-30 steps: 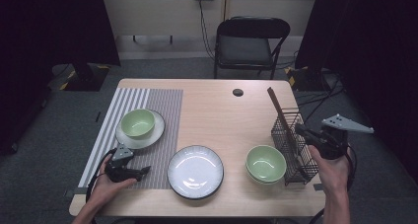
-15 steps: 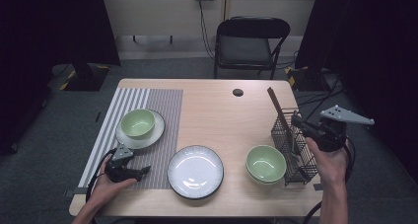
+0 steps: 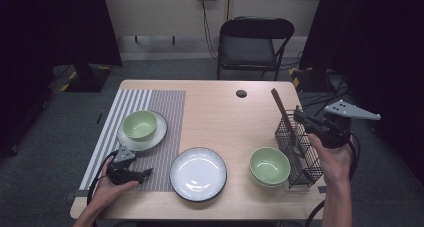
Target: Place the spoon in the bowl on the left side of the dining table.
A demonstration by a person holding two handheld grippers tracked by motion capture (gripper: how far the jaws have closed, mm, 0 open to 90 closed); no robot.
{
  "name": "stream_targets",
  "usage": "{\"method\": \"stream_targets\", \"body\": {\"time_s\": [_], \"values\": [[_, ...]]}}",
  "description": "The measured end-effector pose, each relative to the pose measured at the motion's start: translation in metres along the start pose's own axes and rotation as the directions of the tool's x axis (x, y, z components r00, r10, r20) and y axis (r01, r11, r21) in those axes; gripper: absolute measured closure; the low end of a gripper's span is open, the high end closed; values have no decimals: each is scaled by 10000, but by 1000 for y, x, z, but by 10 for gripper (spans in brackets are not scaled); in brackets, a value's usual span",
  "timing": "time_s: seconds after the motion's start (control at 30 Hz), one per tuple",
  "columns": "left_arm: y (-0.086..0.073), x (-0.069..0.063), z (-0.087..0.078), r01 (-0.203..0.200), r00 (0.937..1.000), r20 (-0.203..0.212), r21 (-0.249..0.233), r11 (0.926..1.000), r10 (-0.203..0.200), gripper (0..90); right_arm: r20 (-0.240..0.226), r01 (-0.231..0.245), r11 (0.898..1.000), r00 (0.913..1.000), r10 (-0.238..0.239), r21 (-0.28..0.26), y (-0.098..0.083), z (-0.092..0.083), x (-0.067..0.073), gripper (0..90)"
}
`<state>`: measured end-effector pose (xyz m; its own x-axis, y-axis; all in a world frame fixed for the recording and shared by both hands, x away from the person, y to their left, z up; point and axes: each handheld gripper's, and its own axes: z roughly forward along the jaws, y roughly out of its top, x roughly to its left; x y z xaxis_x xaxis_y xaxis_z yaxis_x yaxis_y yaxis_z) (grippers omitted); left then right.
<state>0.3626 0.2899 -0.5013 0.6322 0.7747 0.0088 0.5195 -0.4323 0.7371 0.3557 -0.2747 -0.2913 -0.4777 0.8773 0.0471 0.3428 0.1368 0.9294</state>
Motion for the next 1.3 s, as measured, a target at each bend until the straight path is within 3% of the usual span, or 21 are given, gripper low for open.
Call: {"method": "stream_targets", "body": {"time_s": [0.53,0.93,1.0,1.07,1.3], "values": [[1,0,0,97,9999,-48,46,9999,-96,159,-260,265,9995,9993,-270,-195,23,11,12,900],[3,2,-4,160,9999,-54,302,9994,-158,212,-859,178,9994,9961,-202,-287,29,31,25,900],[3,2,-5,400,9992,60,235,9989,-401,211,-969,161,9994,9951,-190,-313,30,35,28,900],[3,3,-7,313,9994,124,232,9992,-316,209,-1101,153,9993,9937,-191,-354,31,38,31,900],[6,3,-14,878,9930,843,-564,9945,-828,260,-1483,92,9991,9888,-152,-409,34,48,40,900]]}}
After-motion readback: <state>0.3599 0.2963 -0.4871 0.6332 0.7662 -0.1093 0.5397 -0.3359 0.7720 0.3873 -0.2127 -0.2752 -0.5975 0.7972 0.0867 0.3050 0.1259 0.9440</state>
